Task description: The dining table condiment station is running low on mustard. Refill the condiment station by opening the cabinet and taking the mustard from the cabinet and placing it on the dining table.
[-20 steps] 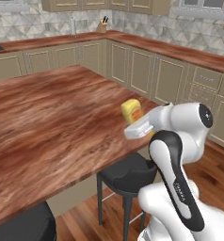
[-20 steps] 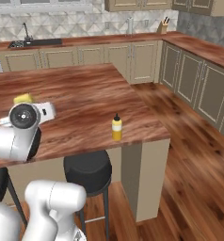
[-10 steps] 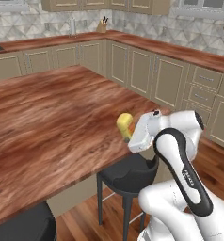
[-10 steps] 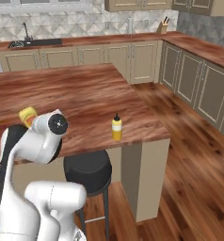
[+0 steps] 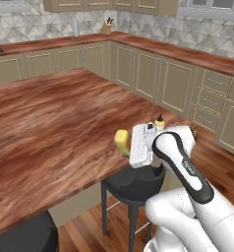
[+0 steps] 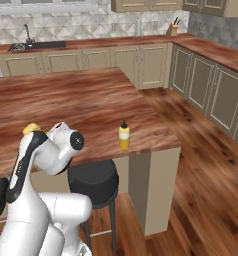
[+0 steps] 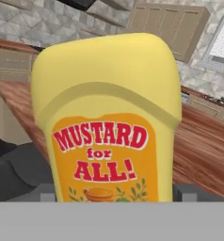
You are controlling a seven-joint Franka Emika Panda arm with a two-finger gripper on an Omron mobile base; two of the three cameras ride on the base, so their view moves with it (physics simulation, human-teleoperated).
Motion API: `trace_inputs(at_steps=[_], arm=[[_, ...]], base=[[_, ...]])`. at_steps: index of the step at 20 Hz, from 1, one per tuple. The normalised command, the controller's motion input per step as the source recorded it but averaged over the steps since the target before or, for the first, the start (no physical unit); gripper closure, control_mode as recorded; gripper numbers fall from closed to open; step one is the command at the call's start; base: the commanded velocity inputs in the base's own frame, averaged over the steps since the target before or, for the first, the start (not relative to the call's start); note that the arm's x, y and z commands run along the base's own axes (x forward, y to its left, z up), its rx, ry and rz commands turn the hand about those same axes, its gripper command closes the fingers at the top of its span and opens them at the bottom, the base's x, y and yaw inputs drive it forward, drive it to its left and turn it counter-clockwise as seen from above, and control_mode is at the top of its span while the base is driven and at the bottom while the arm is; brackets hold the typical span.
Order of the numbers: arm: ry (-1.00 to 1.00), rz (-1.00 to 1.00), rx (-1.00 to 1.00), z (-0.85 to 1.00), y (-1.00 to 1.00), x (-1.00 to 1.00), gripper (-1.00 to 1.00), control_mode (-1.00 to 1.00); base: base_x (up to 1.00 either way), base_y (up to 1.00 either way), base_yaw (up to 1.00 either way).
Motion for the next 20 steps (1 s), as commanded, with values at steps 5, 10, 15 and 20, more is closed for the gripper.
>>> trace_inputs(at_steps=[5, 10, 15, 20], arm=[[-0.01, 0.15, 0.02, -0.4, 0.1, 0.63, 1.0, -1.0], [0.0, 0.11, 0.04, -0.3, 0.01, 0.65, 1.0, -1.0], [0.0, 0.07, 0.04, -0.23, 0.07, 0.69, 1.0, -1.0], [0.0, 0.02, 0.03, -0.17, 0.08, 0.51, 1.0, -1.0]], base=[[0.0, 0.0, 0.0], [0.0, 0.0, 0.0], [0.0, 0.0, 0.0], [0.0, 0.0, 0.0]])
